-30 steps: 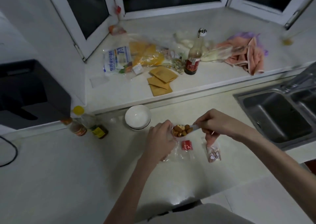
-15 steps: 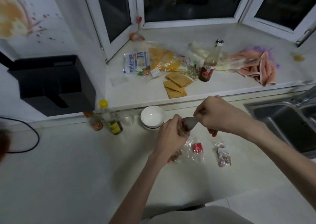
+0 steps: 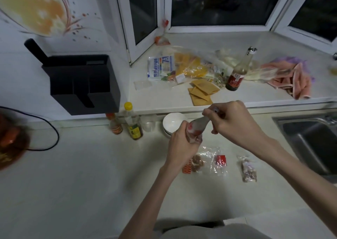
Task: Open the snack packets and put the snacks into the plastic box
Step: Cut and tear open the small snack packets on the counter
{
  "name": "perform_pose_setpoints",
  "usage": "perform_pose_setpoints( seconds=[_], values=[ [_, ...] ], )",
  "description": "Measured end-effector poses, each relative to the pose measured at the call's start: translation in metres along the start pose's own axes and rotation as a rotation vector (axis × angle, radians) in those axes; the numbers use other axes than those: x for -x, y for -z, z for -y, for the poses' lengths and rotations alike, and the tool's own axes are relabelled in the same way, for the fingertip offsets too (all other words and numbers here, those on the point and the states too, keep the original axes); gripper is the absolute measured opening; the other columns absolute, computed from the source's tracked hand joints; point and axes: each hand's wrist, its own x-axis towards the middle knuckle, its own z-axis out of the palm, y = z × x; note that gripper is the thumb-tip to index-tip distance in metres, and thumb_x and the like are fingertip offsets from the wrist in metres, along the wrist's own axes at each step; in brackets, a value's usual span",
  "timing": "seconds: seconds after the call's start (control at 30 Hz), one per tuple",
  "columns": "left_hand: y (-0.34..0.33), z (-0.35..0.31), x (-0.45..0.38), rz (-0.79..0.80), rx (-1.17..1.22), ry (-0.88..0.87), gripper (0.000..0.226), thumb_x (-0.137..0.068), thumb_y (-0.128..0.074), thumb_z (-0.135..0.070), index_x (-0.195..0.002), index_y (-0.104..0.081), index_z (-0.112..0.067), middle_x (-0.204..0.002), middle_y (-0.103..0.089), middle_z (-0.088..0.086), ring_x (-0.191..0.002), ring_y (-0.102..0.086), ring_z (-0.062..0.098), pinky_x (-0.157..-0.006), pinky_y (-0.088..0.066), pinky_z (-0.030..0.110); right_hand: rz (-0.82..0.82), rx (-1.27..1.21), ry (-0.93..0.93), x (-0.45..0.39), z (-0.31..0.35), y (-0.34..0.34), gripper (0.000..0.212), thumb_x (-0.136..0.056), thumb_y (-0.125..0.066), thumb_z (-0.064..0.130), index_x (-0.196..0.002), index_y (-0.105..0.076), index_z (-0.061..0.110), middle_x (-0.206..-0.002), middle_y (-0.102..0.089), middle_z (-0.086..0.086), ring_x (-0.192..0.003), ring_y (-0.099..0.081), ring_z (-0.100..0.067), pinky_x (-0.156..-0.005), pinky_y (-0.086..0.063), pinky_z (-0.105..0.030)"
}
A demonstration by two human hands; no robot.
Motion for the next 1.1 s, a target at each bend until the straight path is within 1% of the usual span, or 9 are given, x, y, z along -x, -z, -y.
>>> perform_pose_setpoints(
  seconds=[0.17,0.23,0.3,0.53,0.63,0.7,0.83,0.97,1.1],
  values=[
    [-0.003,-0.013,-0.003,0.039,0.148,0.027,0.025,-0.076,-0.067,-0.039,-0.092,-0.048,-0.036,-0.081,-0.064,-0.015,-0.075,-0.064,0.003,-0.059,-0.05,0.016,-0.068,-0.015,0.092,0.01,0.001,0.008,0.024,-0.093,-0.056,0.021,-0.082,-0.071,0.006,-0.049,-0.062,-0.009,-0.05,-0.064,-0.021,-0.053,-0.049,-0.039],
    [-0.005,-0.018,-0.005,0.105,0.268,0.108,0.02,-0.079,-0.068,-0.034,-0.092,-0.052,-0.035,-0.078,-0.064,-0.012,-0.067,-0.064,0.008,-0.06,-0.053,0.024,-0.148,-0.12,0.028,0.011,-0.007,0.015,0.021,-0.093,-0.056,0.02,-0.083,-0.071,0.009,-0.047,-0.061,0.002,-0.048,-0.065,-0.011,-0.054,-0.051,-0.038],
    [-0.006,-0.021,-0.005,0.203,0.434,0.221,0.016,-0.08,-0.068,-0.029,-0.083,-0.053,-0.031,-0.068,-0.058,-0.008,-0.052,-0.055,0.022,-0.047,-0.048,0.033,-0.24,-0.274,-0.068,0.013,-0.019,0.025,0.02,-0.092,-0.056,0.018,-0.081,-0.07,0.01,-0.048,-0.061,0.005,-0.046,-0.064,-0.011,-0.056,-0.055,-0.039],
    [-0.019,-0.038,-0.015,0.469,0.636,0.295,0.019,-0.079,-0.07,-0.028,-0.075,-0.051,-0.029,-0.074,-0.049,0.003,-0.057,-0.046,0.022,-0.05,-0.042,0.031,-0.495,-0.44,-0.215,0.037,-0.07,0.056,0.021,-0.095,-0.052,0.012,-0.081,-0.068,0.015,-0.053,-0.052,-0.017,-0.044,-0.055,-0.018,-0.058,-0.059,-0.041],
    [-0.04,-0.039,-0.016,0.582,0.64,0.302,0.021,-0.077,-0.068,-0.02,-0.072,-0.05,-0.027,-0.071,-0.05,0.002,-0.06,-0.045,0.019,-0.053,-0.041,0.029,-0.528,-0.422,-0.247,0.05,-0.093,0.066,0.02,-0.095,-0.053,0.013,-0.081,-0.068,0.014,-0.051,-0.053,-0.013,-0.044,-0.057,-0.017,-0.057,-0.059,-0.039],
    [-0.053,-0.042,-0.013,0.642,0.781,0.416,0.018,-0.079,-0.067,-0.015,-0.074,-0.051,-0.023,-0.07,-0.053,0.002,-0.061,-0.045,0.02,-0.056,-0.038,0.029,-0.522,-0.428,-0.266,0.058,-0.108,0.069,0.02,-0.095,-0.052,0.013,-0.082,-0.068,0.014,-0.048,-0.054,-0.004,-0.045,-0.056,-0.017,-0.057,-0.059,-0.039],
    [-0.083,-0.047,-0.017,0.589,1.092,0.742,0.011,-0.08,-0.063,-0.008,-0.087,-0.056,-0.015,-0.08,-0.064,0.007,-0.065,-0.061,0.016,-0.06,-0.054,0.028,-0.531,-0.411,-0.324,0.073,-0.145,0.078,0.019,-0.095,-0.052,0.015,-0.086,-0.068,0.012,-0.055,-0.058,-0.007,-0.047,-0.057,-0.017,-0.059,-0.059,-0.043],
    [-0.128,-0.038,-0.01,0.565,0.899,0.847,0.017,-0.079,-0.061,-0.016,-0.081,-0.076,-0.007,-0.079,-0.066,0.009,-0.064,-0.061,0.018,-0.055,-0.05,0.026,-0.527,-0.419,-0.4,0.087,-0.186,0.091,0.02,-0.096,-0.051,0.015,-0.089,-0.068,0.008,-0.06,-0.061,-0.009,-0.048,-0.058,-0.017,-0.06,-0.058,-0.048],
    [-0.183,-0.02,-0.001,0.553,0.703,0.972,0.029,-0.088,-0.058,-0.013,-0.111,-0.068,0.001,-0.079,-0.067,0.006,-0.066,-0.058,0.019,-0.05,-0.05,0.022,-0.496,-0.378,-0.478,0.101,-0.229,0.101,0.02,-0.096,-0.05,0.015,-0.09,-0.067,0.009,-0.063,-0.064,-0.008,-0.049,-0.061,-0.016,-0.063,-0.057,-0.052]
  ],
)
